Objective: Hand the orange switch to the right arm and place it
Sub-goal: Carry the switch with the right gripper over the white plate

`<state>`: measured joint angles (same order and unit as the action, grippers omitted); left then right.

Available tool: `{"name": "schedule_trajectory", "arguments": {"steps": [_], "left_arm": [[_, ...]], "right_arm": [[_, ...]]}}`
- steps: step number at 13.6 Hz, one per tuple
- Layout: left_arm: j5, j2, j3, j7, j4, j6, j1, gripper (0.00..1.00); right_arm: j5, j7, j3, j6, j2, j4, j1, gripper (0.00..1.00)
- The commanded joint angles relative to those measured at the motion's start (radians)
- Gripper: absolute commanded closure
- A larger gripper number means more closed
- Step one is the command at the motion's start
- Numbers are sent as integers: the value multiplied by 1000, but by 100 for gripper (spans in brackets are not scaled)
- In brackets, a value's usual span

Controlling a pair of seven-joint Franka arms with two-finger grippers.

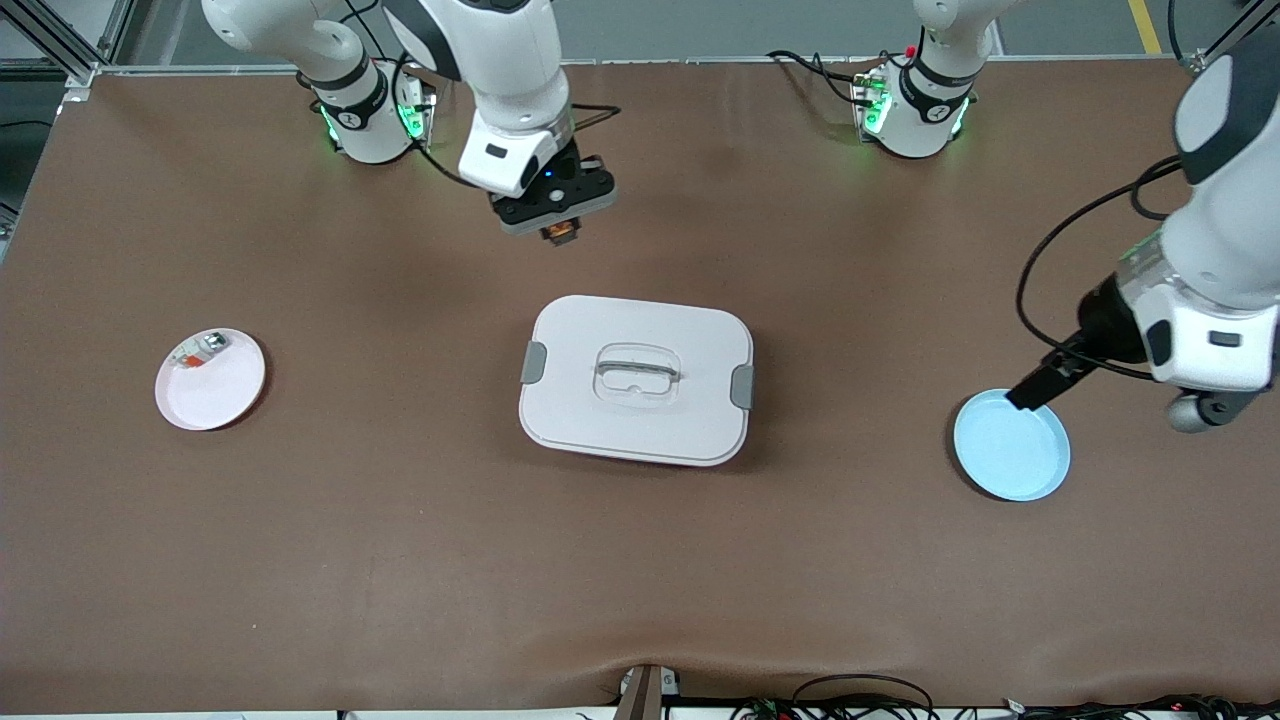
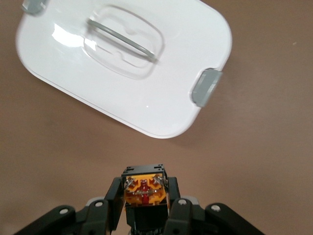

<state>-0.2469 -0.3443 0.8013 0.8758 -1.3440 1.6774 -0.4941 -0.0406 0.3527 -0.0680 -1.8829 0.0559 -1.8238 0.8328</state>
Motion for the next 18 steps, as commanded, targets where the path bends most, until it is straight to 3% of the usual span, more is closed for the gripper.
{"name": "schedule_trajectory", "arguments": {"steps": [1, 5, 8, 13, 18], "left_arm": [[-17, 27, 4, -200, -6, -30, -72, 0], [-29, 57, 4, -253, -6, -45, -84, 0], [-69, 59, 4, -316, -6, -47, -83, 0], [-80, 68, 2, -317, -6, -82, -84, 0], [-69, 82, 10, -340, -6, -97, -89, 0]], "right_arm": [[-54, -182, 10, -54, -151, -188, -56, 100], [-96, -510, 8, -215, -284, -409, -194, 100], [-96, -872, 10, -269, -303, -457, -358, 100], [-94, -1337, 10, -401, -275, -493, -619, 100], [-70, -1653, 10, -548, -138, -488, -832, 100]]}}
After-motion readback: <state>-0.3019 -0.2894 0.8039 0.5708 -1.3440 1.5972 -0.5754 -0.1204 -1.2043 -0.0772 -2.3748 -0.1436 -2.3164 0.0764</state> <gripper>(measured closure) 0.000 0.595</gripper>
